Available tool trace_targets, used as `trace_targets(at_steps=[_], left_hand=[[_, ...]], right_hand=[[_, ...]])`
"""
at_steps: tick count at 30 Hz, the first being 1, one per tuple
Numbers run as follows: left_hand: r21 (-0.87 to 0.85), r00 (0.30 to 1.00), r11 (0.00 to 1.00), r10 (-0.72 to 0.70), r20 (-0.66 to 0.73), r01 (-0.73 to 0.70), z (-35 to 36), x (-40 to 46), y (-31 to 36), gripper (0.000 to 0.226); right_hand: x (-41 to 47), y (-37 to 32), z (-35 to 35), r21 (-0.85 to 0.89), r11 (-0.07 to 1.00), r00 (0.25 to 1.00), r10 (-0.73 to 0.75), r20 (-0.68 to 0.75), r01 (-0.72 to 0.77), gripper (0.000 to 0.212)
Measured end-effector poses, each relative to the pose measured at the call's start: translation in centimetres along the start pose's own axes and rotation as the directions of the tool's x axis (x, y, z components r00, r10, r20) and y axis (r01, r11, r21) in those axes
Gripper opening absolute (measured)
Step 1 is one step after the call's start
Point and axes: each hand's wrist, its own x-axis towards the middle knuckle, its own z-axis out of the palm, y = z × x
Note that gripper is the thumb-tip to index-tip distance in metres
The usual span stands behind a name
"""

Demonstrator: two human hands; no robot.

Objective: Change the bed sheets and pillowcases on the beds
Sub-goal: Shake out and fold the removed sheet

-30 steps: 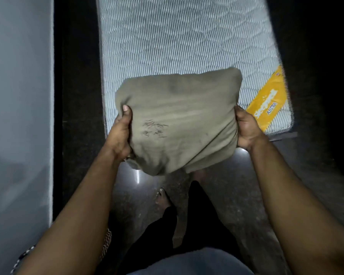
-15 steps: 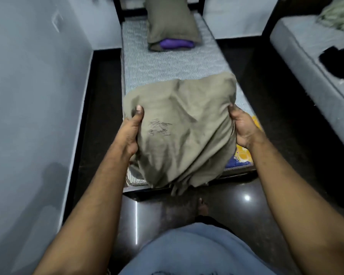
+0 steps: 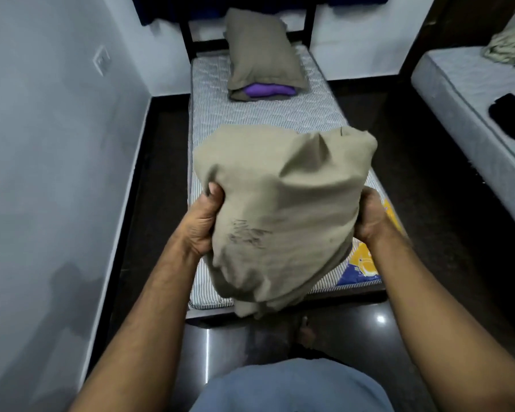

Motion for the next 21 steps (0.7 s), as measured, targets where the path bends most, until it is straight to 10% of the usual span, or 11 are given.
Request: trace_targets(at_steps=[4, 12, 21], left_hand=[[0.033, 0.997, 0.996, 0.080, -0.021, -0.080, 2.5, 3.4, 1.1, 0.119], [0.180, 0.986, 0.980, 0.104, -0.129, -0.080, 6.4, 6.6, 2.1, 0.030], [0.059, 0.975, 0.983, -0.160, -0.155, 0.171, 9.4, 6.4, 0.7, 0.061]], right_hand=[[-0.4, -3.1, 4.8, -0.043, 0.999, 0.986, -0.011, -0.168, 0.004, 0.042], [0.7, -3.9, 3.3, -0.305, 0.946, 0.988, 0.072, -0.139, -0.112, 0.031], [3.3, -6.0, 5.4, -0.425, 0.899, 0.994, 0.108, -0.022, -0.107, 0.039]])
